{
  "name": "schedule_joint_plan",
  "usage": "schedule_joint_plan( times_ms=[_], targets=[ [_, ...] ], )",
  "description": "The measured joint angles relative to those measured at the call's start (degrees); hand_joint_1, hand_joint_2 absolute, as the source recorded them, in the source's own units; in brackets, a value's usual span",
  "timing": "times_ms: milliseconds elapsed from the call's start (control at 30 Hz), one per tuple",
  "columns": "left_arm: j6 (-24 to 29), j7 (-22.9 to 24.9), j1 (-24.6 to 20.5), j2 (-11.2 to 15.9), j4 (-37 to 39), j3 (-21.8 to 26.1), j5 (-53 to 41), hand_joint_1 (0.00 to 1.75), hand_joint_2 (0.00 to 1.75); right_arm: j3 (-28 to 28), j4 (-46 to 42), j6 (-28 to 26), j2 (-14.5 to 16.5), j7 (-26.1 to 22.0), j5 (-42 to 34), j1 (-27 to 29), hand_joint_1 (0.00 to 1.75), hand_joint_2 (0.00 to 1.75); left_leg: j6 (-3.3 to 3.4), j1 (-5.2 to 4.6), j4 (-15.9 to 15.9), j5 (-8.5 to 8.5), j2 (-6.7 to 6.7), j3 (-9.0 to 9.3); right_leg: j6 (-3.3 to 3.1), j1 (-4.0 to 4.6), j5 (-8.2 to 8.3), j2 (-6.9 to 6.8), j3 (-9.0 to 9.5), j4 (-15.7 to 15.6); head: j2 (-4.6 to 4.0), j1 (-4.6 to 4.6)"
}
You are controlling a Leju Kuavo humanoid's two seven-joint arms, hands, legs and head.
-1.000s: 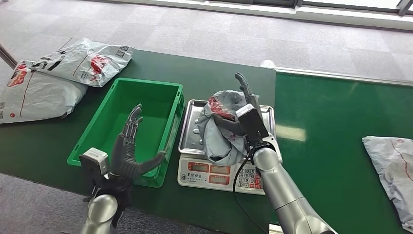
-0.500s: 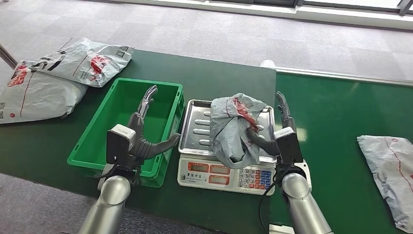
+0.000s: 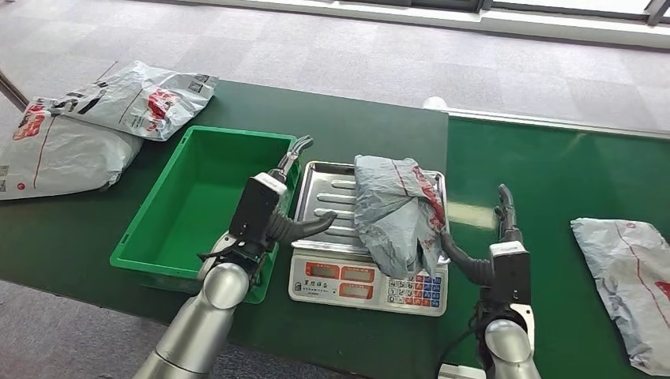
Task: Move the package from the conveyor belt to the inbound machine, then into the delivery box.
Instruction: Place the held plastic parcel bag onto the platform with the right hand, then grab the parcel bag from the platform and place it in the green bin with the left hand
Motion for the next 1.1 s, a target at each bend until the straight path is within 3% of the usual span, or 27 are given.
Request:
schedule_joint_plan(
  times_ms=[133, 233, 500, 1100],
  targets=[
    [-1.21, 0.07, -1.84, -2.18, 4.29, -2.07, -0.05, 0.00, 1.75, -2.73, -4.96, -5.77, 2.13, -6.75, -3.55, 1.36, 0.00, 1.75, 0.00, 0.00, 0.00, 0.00, 0.02, 0.00, 0.01, 0.00, 0.00, 0.01, -0.01, 0.00, 0.00, 0.00],
    [-2.48, 0.40, -3.28, -4.01, 6.81, -3.73, 0.82, 0.00, 1.75, -4.47, -9.61, -8.74, 3.49, -8.79, -5.45, 2.42, 0.00, 1.75, 0.00, 0.00, 0.00, -0.01, 0.00, -0.03, 0.01, 0.00, -0.01, 0.01, -0.03, 0.00, 0.00, 0.02],
    [-1.84, 1.94, -6.48, -7.53, 10.72, -8.88, 4.30, 0.00, 1.75, -6.34, -15.93, -9.51, 4.88, -8.80, -5.93, 3.35, 0.00, 1.75, 0.04, -0.01, 0.00, -0.04, 0.05, -0.03, 0.03, -0.01, -0.02, 0.02, -0.03, 0.00, 0.00, 0.01],
    [-0.61, 1.93, -7.65, -8.51, 13.98, -11.54, 4.23, 0.00, 1.75, -6.93, -17.87, -9.55, 5.69, -9.02, -5.93, 3.93, 0.00, 1.75, 0.01, -0.01, -0.01, -0.02, 0.06, -0.02, 0.03, -0.01, -0.02, 0.04, -0.02, 0.00, 0.00, 0.02]
  ],
)
